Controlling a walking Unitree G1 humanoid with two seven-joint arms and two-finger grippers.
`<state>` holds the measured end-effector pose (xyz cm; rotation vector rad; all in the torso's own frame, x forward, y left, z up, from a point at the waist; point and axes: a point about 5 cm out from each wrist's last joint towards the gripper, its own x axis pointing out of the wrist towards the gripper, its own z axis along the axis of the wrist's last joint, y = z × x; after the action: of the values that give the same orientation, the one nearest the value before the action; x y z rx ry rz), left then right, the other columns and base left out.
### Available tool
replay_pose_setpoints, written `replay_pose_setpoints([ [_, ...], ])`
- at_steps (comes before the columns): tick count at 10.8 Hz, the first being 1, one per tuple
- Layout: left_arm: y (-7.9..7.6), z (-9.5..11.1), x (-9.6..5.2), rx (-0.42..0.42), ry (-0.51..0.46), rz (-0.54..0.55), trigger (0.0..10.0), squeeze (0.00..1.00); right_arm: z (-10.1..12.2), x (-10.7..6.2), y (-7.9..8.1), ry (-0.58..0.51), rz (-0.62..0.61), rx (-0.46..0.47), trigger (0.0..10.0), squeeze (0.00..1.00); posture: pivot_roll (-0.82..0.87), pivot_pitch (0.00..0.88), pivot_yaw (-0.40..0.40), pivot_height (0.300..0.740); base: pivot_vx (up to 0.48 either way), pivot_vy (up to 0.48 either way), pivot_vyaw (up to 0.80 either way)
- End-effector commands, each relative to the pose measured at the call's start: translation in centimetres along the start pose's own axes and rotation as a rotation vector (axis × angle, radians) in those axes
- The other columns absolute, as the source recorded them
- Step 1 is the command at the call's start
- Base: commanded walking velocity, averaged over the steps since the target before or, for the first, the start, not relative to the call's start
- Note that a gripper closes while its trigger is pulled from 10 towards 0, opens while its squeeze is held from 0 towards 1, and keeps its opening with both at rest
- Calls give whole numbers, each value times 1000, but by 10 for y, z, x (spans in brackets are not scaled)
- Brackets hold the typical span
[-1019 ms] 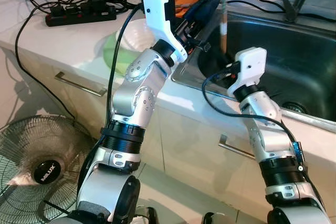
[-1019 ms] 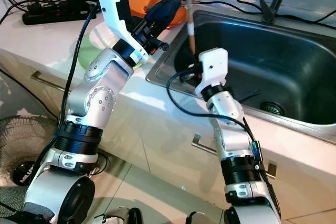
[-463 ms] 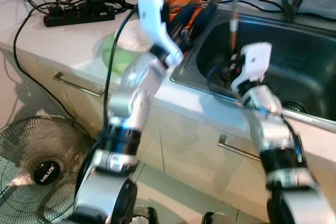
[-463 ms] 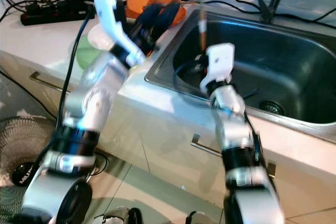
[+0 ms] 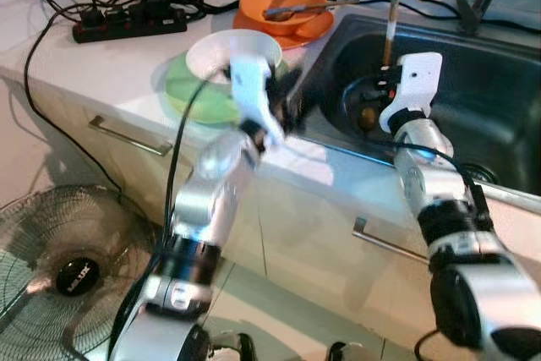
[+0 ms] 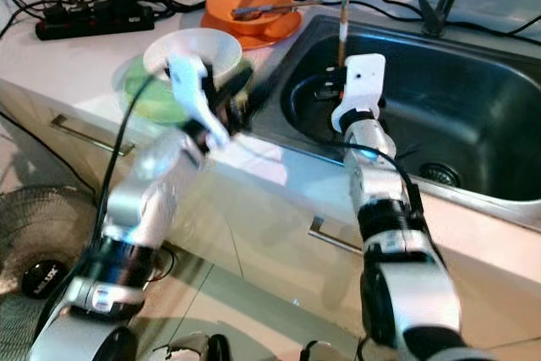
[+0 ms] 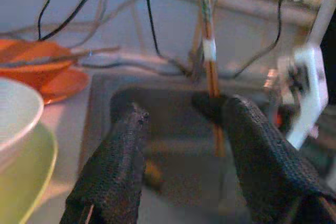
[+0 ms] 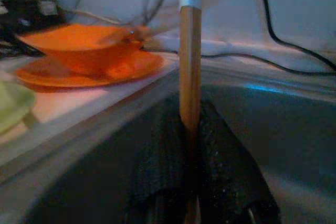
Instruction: Kitchen organization
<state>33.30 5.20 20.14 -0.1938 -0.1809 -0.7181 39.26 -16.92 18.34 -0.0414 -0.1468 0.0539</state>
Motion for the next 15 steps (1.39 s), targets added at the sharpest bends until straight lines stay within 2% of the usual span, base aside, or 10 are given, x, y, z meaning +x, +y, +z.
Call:
replay_pose_setpoints([
  [1, -3, -7, -3, 41, 31, -7, 10000, 0, -2, 2, -8, 37, -41, 1, 10000, 0, 31, 31, 81, 740, 0, 0, 0],
  [3, -10, -18, -7, 58, 82, -25, 10000, 0, -11, 4, -21, 142, -92, -25, 10000, 0, 42, 18, 68, 740, 0, 0, 0],
  [5, -10, -23, -12, 68, 104, -21, 10000, 0, -17, 4, -30, 201, -130, -31, 10000, 0, 51, 15, 65, 740, 0, 0, 0],
  [9, -17, -26, -12, 96, 136, -60, 10000, 0, -31, -2, -32, 278, -144, -17, 10000, 0, 63, 52, 67, 740, 0, 0, 0],
  [10, -17, -26, -12, 99, 140, -60, 10000, 0, -32, -2, -31, 283, -141, -14, 10000, 102, 65, 59, 67, 740, 0, 0, 0],
  [11, -17, -26, -13, 100, 141, -55, 10000, 0, -33, -2, -29, 288, -134, -14, 10000, 835, 67, 64, 65, 740, 0, 0, 0],
  [13, -16, -26, -13, 99, 143, -49, 10000, 0, -32, -1, -26, 288, -125, -11, 10000, 1000, 69, 71, 62, 740, 0, 0, 0],
  [15, -16, -26, -14, 97, 143, -44, 10000, 0, -31, 0, -24, 281, -117, -7, 10000, 1000, 68, 75, 61, 740, 0, 0, 0],
])
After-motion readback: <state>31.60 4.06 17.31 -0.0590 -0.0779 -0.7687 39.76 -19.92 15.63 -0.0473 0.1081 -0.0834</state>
